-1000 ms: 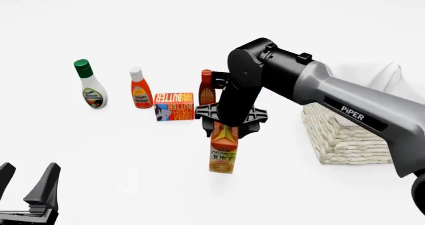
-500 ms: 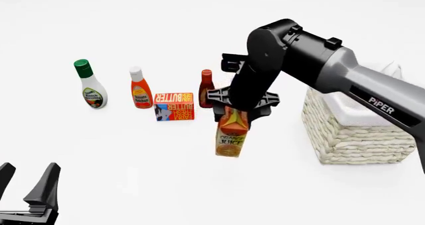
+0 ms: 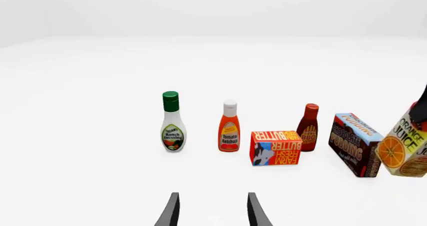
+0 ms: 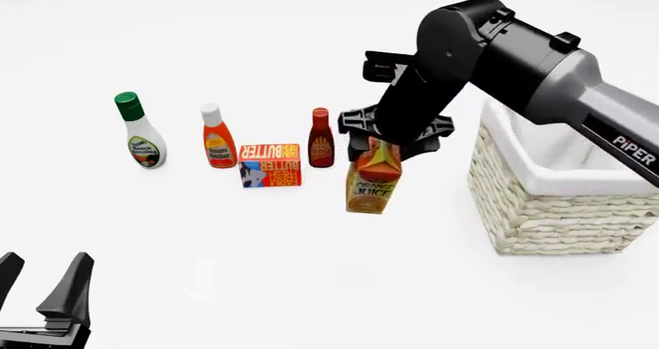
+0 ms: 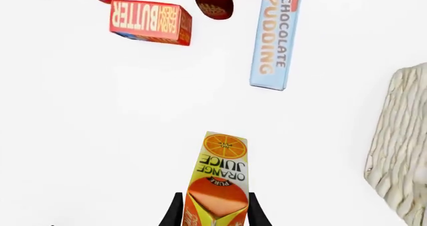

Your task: Pick the orange juice and place it in the basket.

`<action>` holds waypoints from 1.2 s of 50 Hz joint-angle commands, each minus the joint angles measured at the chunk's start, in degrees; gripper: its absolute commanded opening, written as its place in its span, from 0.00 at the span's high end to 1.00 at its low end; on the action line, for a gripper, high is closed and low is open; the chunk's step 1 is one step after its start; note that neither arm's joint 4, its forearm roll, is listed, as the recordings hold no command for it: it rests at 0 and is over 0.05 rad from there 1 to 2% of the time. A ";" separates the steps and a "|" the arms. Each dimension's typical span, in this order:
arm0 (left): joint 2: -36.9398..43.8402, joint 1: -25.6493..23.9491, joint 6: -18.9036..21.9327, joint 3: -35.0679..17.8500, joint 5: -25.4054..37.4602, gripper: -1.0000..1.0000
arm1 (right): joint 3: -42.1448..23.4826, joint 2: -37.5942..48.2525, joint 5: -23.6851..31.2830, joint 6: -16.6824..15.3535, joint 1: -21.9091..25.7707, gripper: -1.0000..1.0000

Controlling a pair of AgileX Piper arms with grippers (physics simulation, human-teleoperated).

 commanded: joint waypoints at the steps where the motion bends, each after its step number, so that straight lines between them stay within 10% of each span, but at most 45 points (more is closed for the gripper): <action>1: -0.06 0.02 0.01 -0.01 0.03 0.00 | -1.89 -1.74 0.30 -1.72 -1.83 1.00; 60: -0.05 0.01 0.01 0.06 -0.03 0.00 | -12.51 -8.77 0.30 -11.03 -10.88 1.00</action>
